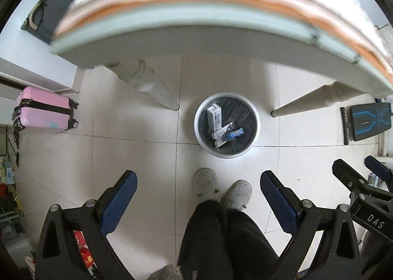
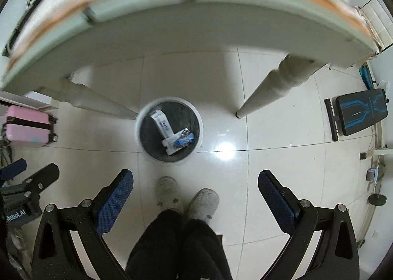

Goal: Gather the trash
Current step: 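Grasp the cream medicine box with the left gripper while the right grasps the torn white box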

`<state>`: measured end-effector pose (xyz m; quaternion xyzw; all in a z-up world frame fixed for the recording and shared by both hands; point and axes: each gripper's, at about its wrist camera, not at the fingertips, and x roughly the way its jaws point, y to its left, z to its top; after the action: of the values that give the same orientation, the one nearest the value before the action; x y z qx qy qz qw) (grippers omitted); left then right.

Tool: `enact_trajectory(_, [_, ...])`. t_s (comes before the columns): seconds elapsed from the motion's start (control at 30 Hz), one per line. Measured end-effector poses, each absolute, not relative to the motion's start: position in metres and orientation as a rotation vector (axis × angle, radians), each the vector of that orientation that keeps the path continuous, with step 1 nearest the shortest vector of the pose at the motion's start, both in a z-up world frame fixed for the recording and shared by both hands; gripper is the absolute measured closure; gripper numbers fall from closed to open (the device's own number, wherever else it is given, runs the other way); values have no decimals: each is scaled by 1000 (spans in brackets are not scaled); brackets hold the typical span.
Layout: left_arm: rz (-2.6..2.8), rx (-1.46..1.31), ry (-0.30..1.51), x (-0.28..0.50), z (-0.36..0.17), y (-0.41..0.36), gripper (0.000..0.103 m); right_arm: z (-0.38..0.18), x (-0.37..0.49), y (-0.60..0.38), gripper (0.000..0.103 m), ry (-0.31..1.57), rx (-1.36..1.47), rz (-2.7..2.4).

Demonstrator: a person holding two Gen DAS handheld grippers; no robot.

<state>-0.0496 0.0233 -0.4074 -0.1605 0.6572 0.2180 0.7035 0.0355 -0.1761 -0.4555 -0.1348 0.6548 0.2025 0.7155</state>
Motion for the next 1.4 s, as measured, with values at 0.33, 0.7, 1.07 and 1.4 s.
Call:
enact_trajectory(0.33, [472,-367,1371,-38,-306,34,1,-319,31,-175,1,1444,-220,477])
enact_trajectory(0.7, [580,-359,1208,82,-237,94,0,-217,152,-146,0,1292,-84,428])
enact_trajectory(1.07, [740,-823,1303,252,-308,166,0,-255,419,-99,0,1315,-156,328])
enact_trajectory(1.4, [902,-1255,1385,334,-408,204,1,-331,572,-32,0,1432,-234,352])
